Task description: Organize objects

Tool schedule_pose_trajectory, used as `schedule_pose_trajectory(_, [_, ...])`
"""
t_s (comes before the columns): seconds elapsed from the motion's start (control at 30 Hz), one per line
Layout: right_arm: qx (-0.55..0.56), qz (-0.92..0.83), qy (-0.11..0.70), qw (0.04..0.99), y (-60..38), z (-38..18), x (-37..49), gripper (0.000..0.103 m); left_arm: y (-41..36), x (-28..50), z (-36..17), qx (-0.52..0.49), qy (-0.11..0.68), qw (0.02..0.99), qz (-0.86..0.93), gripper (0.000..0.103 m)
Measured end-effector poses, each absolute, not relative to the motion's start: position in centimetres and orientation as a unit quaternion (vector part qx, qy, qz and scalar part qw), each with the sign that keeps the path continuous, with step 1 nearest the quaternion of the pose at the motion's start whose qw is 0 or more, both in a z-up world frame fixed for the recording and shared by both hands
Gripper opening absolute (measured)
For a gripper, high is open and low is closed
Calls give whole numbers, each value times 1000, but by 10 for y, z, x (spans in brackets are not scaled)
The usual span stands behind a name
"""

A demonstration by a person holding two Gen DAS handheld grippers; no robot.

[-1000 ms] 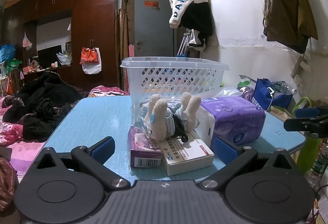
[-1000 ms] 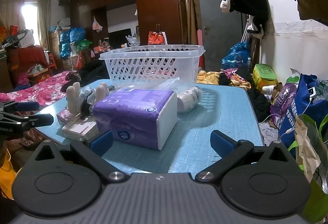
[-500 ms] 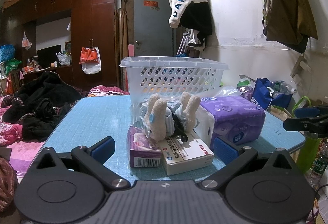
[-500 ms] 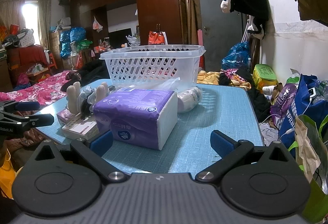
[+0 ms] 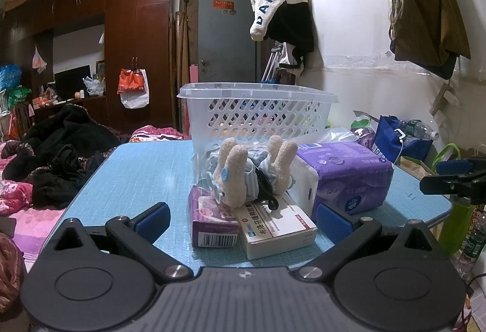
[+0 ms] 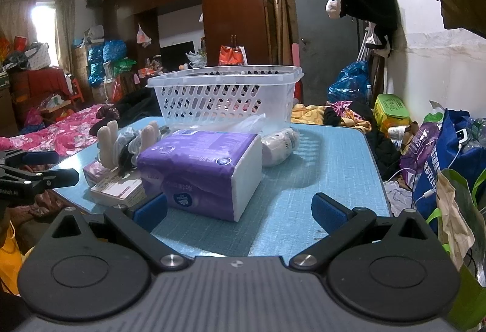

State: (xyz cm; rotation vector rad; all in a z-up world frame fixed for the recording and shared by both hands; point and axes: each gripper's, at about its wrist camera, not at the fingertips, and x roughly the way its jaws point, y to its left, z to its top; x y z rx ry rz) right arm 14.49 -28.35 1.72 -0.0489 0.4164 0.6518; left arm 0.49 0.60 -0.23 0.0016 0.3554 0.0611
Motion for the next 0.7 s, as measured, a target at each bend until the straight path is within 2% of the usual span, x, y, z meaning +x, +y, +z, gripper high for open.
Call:
schedule_pose_trajectory(0.33, [-27,313,198,929,-284,17,145,103,5,4,-3,3,174,984,30,103])
schedule_pose_trajectory(0.53, [-11,321,166,933,-288,19,145,103,1,-7,2,23,116,992,44,103])
schedule_pose_trajectory(0.7, [21,307,76,949,-294,10,139,103,10,-4,9,40,75,995,55,103])
